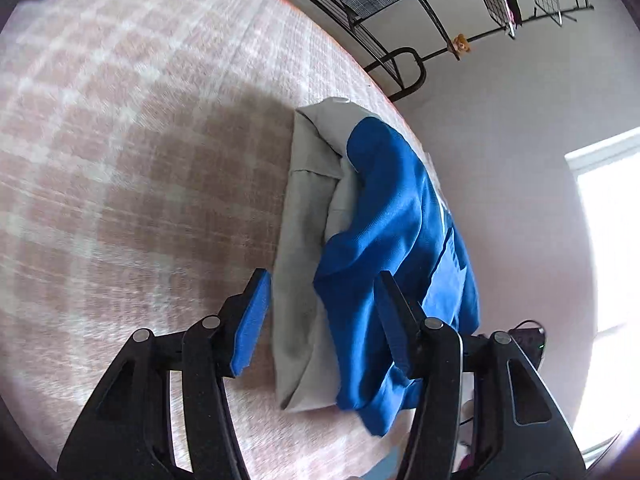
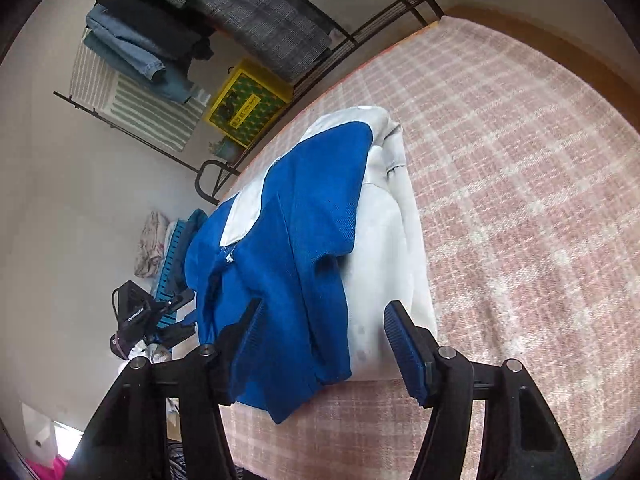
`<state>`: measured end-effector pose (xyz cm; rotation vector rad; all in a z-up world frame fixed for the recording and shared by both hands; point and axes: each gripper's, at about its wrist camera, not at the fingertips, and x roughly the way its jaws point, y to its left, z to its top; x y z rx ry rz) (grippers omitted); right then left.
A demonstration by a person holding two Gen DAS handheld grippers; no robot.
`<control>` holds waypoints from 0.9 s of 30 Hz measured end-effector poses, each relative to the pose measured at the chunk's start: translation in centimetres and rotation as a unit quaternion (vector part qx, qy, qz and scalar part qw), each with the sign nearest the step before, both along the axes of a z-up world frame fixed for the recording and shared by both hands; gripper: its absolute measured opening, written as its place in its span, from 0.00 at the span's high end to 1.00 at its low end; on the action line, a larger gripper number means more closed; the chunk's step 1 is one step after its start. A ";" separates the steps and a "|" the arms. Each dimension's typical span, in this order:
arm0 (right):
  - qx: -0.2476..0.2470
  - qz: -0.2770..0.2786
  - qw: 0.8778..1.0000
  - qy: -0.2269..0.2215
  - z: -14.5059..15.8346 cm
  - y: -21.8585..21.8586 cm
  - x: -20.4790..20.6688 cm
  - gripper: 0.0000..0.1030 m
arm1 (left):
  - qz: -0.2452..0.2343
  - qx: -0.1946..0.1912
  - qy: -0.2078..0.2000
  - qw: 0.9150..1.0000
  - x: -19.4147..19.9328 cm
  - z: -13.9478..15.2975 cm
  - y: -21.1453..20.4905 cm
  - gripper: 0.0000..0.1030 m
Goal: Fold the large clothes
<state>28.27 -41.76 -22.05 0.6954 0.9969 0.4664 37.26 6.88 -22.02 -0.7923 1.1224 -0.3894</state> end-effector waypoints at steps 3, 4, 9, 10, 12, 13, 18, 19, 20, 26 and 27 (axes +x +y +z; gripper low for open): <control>0.001 0.022 1.000 0.003 -0.3 1.3 0.5 0.67 | -0.013 0.011 -0.004 1.000 0.6 -0.1 -1.2 0.89; -0.005 0.024 1.000 0.003 -0.3 1.6 0.6 0.76 | -0.014 0.025 -0.012 1.000 0.6 0.3 -1.5 0.91; -0.022 0.033 0.999 -0.001 1.1 1.9 0.3 1.00 | -0.034 0.080 -0.066 0.994 -0.4 3.1 -2.9 0.98; -0.011 0.032 0.999 -0.008 1.8 1.6 0.0 1.00 | -0.035 0.069 -0.070 0.995 -0.8 3.7 -2.9 0.98; 0.002 0.026 0.999 -0.028 3.5 0.9 -0.8 1.00 | -0.034 0.060 -0.077 0.995 -1.7 4.7 -2.9 0.98; 0.009 0.024 0.999 -0.036 4.2 0.6 -1.2 1.00 | -0.033 0.051 -0.076 0.995 -2.2 4.9 -2.8 0.98; 0.061 -0.006 0.998 -0.013 1.5 -1.4 -3.0 1.00 | -0.034 0.062 -0.034 0.997 -2.6 2.5 -3.1 0.99; 0.054 -0.011 0.998 0.017 -0.3 -1.3 -3.0 1.00 | -0.029 0.069 -0.020 0.997 -2.4 1.3 -3.1 0.99; 0.031 -0.011 0.999 0.038 -1.7 -1.0 -2.8 1.00 | -0.030 0.074 -0.014 0.997 -2.3 0.4 -3.2 0.99; -0.013 0.032 0.999 0.023 -1.1 -1.0 -2.8 0.89 | -0.070 0.116 -0.026 0.991 -2.4 1.7 -4.2 0.98; -0.021 0.043 0.999 0.011 -0.1 -1.1 -2.9 0.80 | -0.072 0.120 -0.026 0.990 -2.7 2.3 -3.9 0.98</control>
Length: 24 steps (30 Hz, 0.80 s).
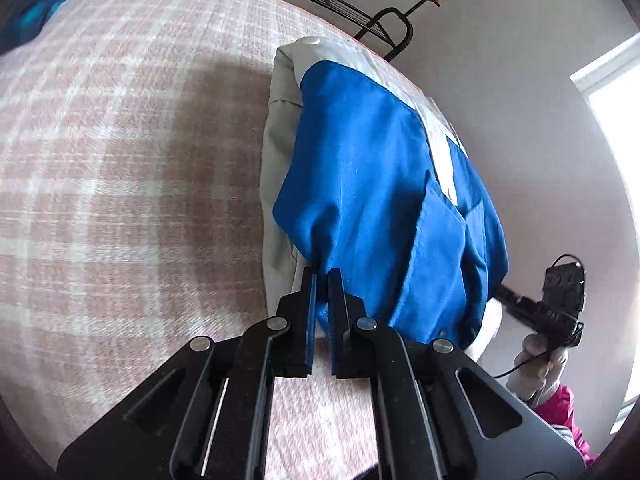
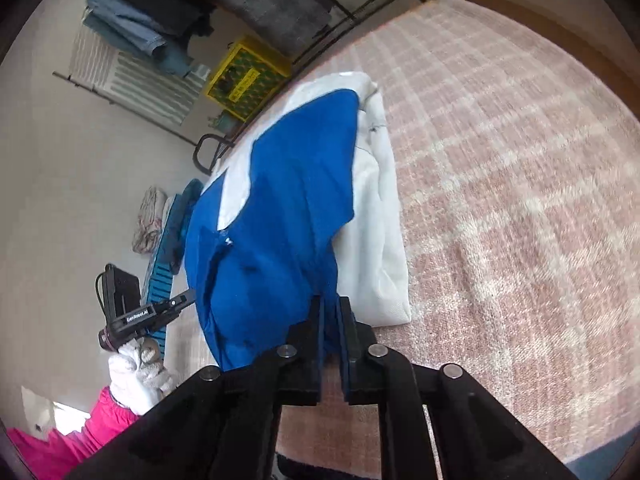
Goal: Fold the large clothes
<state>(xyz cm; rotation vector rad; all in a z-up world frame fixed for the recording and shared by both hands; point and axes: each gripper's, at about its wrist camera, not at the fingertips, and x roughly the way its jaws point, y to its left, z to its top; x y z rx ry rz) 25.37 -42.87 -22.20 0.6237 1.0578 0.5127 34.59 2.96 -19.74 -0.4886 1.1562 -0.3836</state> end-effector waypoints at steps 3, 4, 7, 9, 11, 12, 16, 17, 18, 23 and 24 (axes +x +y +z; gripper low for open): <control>0.012 -0.005 0.999 -0.037 2.1 -1.3 0.0 0.44 | 0.001 0.014 -0.016 1.000 -0.7 2.0 1.2 0.98; 0.022 -0.012 0.999 -0.040 2.3 -1.8 0.5 0.44 | 0.003 0.018 -0.027 0.999 -0.9 2.8 1.4 0.98; 0.000 -0.043 0.997 -0.059 3.0 -2.4 2.6 0.64 | 0.011 0.031 -0.060 0.998 -1.7 5.1 1.8 0.98; -0.030 -0.047 0.996 -0.076 3.8 -1.5 4.4 0.67 | 0.007 0.040 -0.080 0.996 -1.0 6.3 1.0 0.98; -0.073 -0.024 0.992 -0.103 5.1 0.7 6.0 0.71 | 0.000 0.060 -0.103 0.993 0.3 7.5 -0.3 0.98; -0.110 -0.014 0.987 -0.119 5.8 2.1 6.7 0.71 | -0.005 0.068 -0.112 0.991 1.2 7.9 -0.9 0.98; -0.218 0.018 0.964 -0.151 6.6 6.3 9.6 0.70 | -0.017 0.093 -0.134 0.986 5.1 8.4 -3.5 0.98; -0.225 0.023 0.963 -0.149 6.3 6.7 10.2 0.70 | -0.024 0.104 -0.138 0.985 6.0 8.2 -4.3 0.98; -0.233 0.023 0.962 -0.143 5.9 6.9 10.8 0.70 | -0.025 0.106 -0.137 0.985 6.8 7.8 -4.8 0.98; -0.264 0.030 0.958 -0.107 1.5 6.1 11.0 0.72 | -0.028 0.128 -0.076 0.988 9.9 1.3 -5.4 0.98; -0.262 0.033 0.960 -0.098 0.3 5.6 10.7 0.72 | -0.034 0.132 -0.075 0.988 9.8 0.1 -5.4 0.98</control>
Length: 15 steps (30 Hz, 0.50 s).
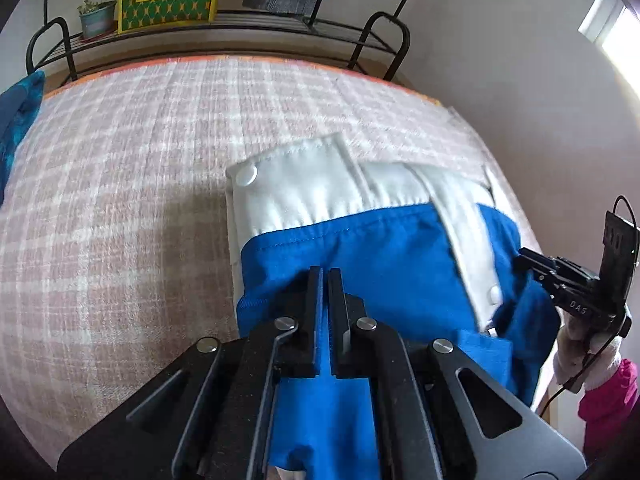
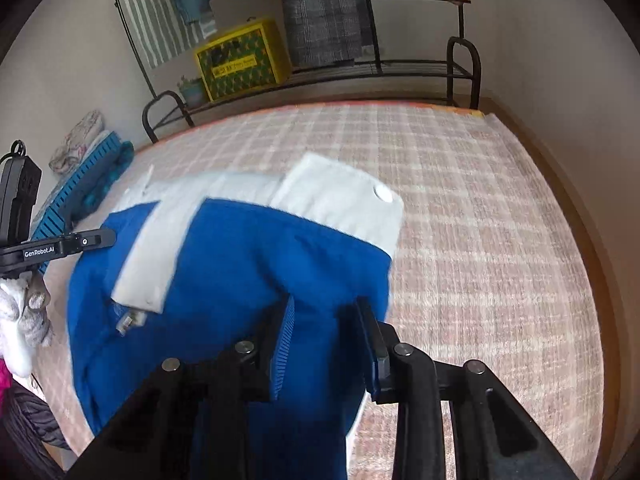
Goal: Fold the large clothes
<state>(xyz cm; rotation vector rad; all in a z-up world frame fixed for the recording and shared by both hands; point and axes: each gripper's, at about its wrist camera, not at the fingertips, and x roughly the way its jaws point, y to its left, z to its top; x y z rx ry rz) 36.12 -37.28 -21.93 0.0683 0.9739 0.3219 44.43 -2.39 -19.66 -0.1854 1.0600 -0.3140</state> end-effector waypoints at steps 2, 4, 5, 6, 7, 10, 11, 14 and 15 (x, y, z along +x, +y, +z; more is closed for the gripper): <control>0.029 -0.008 0.999 0.011 -1.6 -1.1 -0.6 0.67 | -0.010 -0.007 -0.026 1.000 -0.7 -0.7 0.2 0.98; 0.034 -0.013 0.999 0.023 -1.5 -1.9 -0.9 0.60 | -0.019 0.001 -0.021 1.000 -1.0 -0.6 0.3 0.98; 0.037 -0.013 0.999 0.030 -1.3 -2.3 -1.0 0.59 | -0.020 0.001 -0.014 1.000 -1.3 -0.4 0.6 0.98; 0.031 -0.012 0.999 0.033 -0.9 -2.6 -1.3 0.60 | -0.021 0.003 -0.011 1.000 -1.6 -0.1 0.9 0.98; 0.025 -0.011 0.999 0.031 -0.3 -2.9 -1.9 0.64 | -0.019 0.005 -0.012 1.000 -2.3 0.4 1.3 0.98; 0.051 -0.004 0.999 0.006 2.4 -3.1 -4.1 0.68 | -0.021 0.002 -0.031 0.999 -4.0 2.3 2.0 0.98; 0.064 0.004 0.998 0.001 3.1 -2.9 -4.7 0.68 | -0.024 -0.003 -0.036 0.999 -4.6 2.8 1.9 0.98; 0.049 0.033 0.998 -0.013 4.1 -1.3 -6.2 0.69 | -0.041 0.002 -0.050 0.998 -6.0 3.6 1.1 0.98; 0.041 0.037 0.998 -0.010 3.8 -1.0 -6.4 0.69 | -0.043 0.007 -0.051 0.998 -6.3 3.5 0.9 0.98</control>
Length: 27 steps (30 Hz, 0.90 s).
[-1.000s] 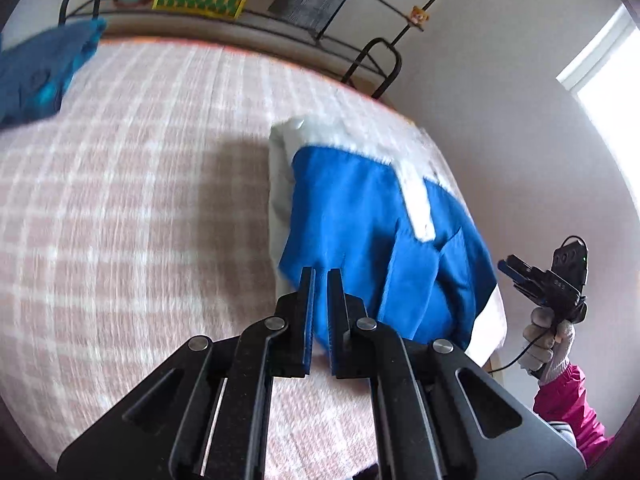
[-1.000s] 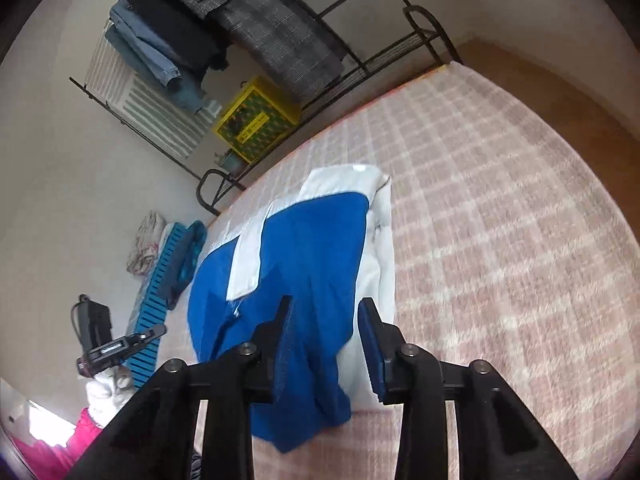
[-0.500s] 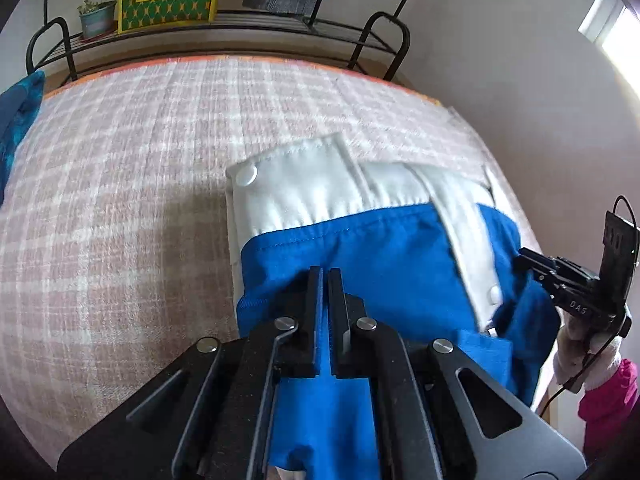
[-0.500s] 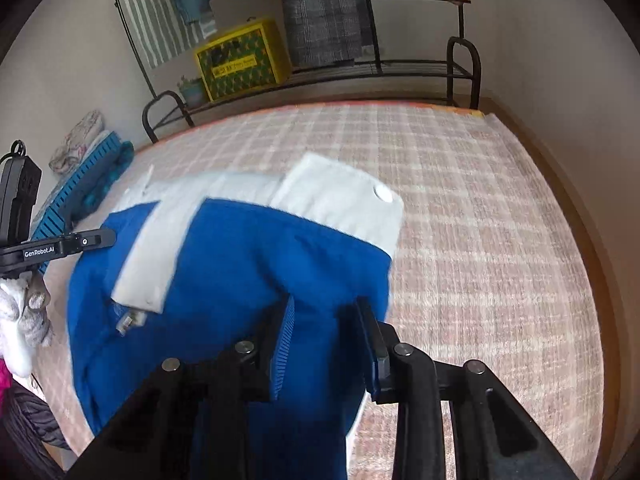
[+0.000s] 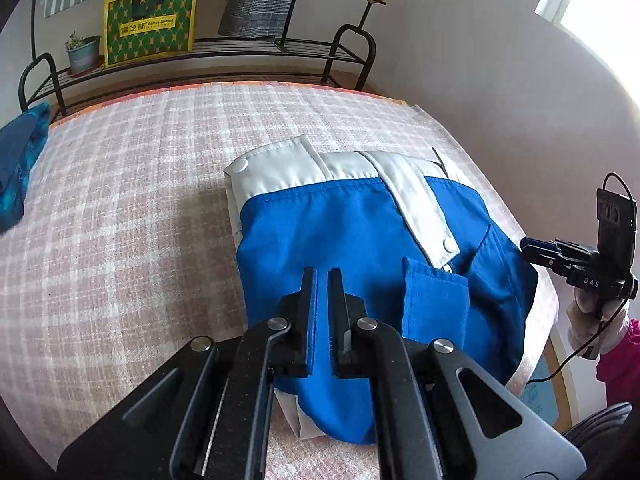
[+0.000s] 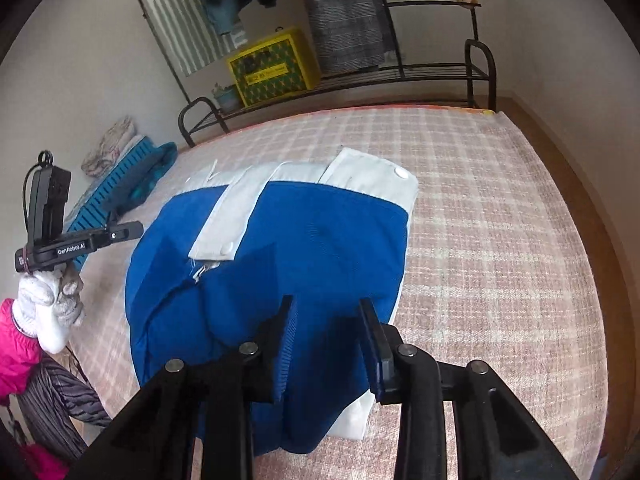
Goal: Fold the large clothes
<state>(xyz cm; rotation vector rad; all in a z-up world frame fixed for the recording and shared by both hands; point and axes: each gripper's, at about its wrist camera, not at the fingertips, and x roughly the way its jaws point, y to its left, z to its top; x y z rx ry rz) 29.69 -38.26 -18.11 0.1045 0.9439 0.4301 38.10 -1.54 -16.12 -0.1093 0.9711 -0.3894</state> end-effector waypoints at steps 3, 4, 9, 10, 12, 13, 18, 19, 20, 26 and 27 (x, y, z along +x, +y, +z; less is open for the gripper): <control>0.001 -0.015 0.999 0.029 -2.1 -0.3 0.3 0.69 | 0.012 0.002 0.029 0.999 0.2 -2.3 0.4 0.98; 0.013 -0.024 0.999 0.046 -3.2 -0.9 0.3 0.68 | 0.024 -0.006 0.047 0.999 0.2 -3.5 1.0 0.98; 0.057 -0.032 0.994 0.088 -6.3 -2.6 -1.7 0.68 | 0.025 -0.026 0.065 0.997 -2.1 -5.6 2.5 0.98; 0.061 -0.029 0.993 0.094 -6.2 -2.9 -1.9 0.68 | 0.019 -0.023 0.069 0.997 -2.3 -5.4 2.6 0.98; 0.051 -0.022 0.994 0.095 -5.5 -3.4 -2.2 0.68 | 0.015 -0.032 0.084 0.996 -2.6 -4.8 3.4 0.97; 0.044 -0.021 0.995 0.086 -4.8 -3.6 -2.4 0.66 | 0.017 -0.050 0.090 0.995 -2.6 -4.4 4.1 0.97; 0.032 -0.046 0.998 -0.009 -0.5 -4.9 -2.3 0.60 | 0.065 -0.148 0.056 0.985 -1.3 -1.2 7.5 0.71; 0.034 -0.050 0.998 -0.024 0.2 -5.0 -1.8 0.61 | 0.067 -0.141 0.044 0.987 -0.7 -0.6 7.4 0.71; 0.036 -0.051 0.998 -0.030 0.9 -4.9 -1.0 0.62 | 0.067 -0.129 0.033 0.989 0.2 0.0 7.1 0.71; 0.049 -0.045 0.997 -0.031 1.8 -3.1 4.8 0.62 | 0.063 -0.083 0.023 0.994 4.9 -1.0 4.8 0.75; 0.049 -0.040 0.998 -0.027 1.5 -2.6 5.7 0.62 | 0.061 -0.074 0.029 0.995 5.3 -1.6 4.5 0.76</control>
